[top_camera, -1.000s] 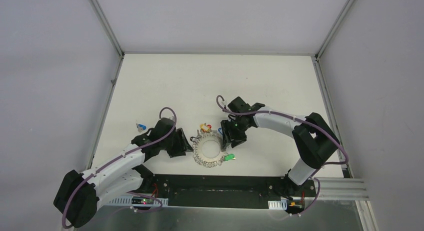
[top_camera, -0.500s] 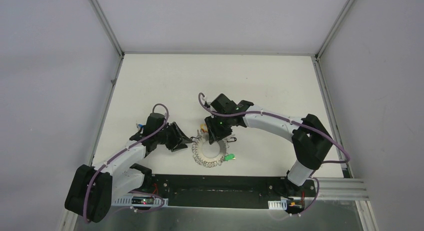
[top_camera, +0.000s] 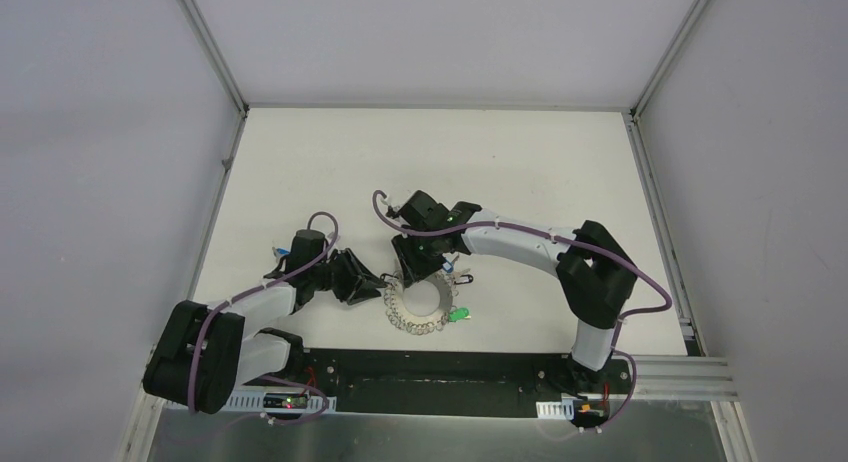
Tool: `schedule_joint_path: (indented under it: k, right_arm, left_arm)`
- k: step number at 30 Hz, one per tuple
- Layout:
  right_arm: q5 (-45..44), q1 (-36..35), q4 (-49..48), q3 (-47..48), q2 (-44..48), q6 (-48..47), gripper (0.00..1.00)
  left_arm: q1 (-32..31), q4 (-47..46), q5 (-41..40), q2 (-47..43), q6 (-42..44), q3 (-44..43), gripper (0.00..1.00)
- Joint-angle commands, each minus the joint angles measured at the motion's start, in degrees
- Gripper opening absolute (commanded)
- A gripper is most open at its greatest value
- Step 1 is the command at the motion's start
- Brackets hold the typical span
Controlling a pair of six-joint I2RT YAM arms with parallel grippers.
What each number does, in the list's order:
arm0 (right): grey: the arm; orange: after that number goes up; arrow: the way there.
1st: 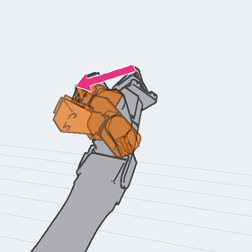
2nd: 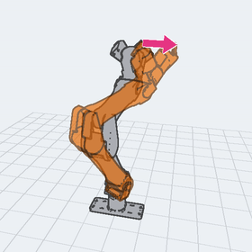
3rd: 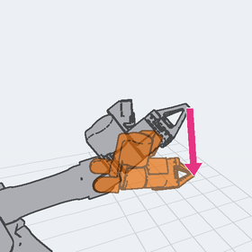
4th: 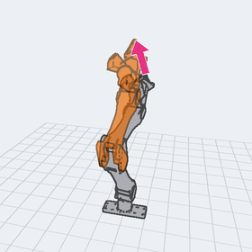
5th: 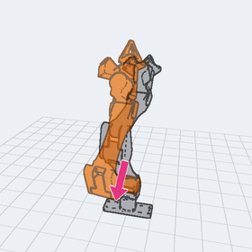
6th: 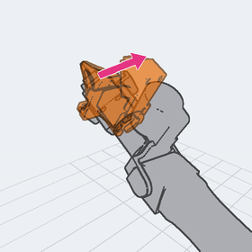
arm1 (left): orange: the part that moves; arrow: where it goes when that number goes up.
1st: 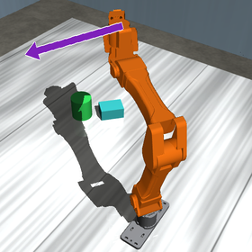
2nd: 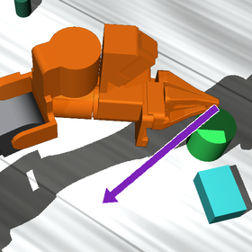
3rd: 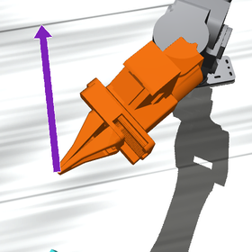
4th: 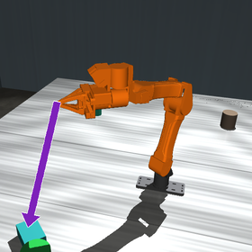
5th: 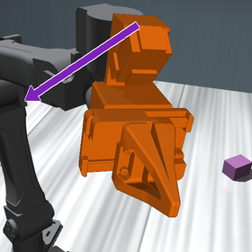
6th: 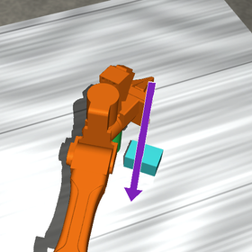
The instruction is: Put the keys on the keyring
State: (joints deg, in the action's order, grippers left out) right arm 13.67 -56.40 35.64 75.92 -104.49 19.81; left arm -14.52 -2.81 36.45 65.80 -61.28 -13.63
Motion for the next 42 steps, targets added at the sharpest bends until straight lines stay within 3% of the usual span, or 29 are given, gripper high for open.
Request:
schedule_joint_path:
  k: [1,18,31,36,42]
  right_arm:
    - [-1.8,-0.1,-1.3,1.8,1.6,0.2,0.34]
    - [0.1,-0.2,-2.9,1.3,2.3,-0.1,0.31]
    - [-2.6,-2.9,-3.7,2.4,1.4,-1.7,0.31]
    - [-9.5,-6.9,-0.9,7.0,-3.0,-4.4,0.29]
    - [-17.4,-10.9,-0.5,10.7,-6.5,-5.2,0.29]
  left_arm:
    - [0.4,-5.7,1.5,0.8,-2.0,1.4,0.35]
    - [0.4,-21.9,6.7,6.4,-6.6,1.9,0.29]
    - [0.4,20.8,-7.5,-14.8,11.2,-6.5,0.40]
    - [0.6,37.6,-17.8,-17.2,18.3,-12.0,0.49]
    - [0.8,46.5,-25.7,-16.8,16.6,-17.5,0.55]
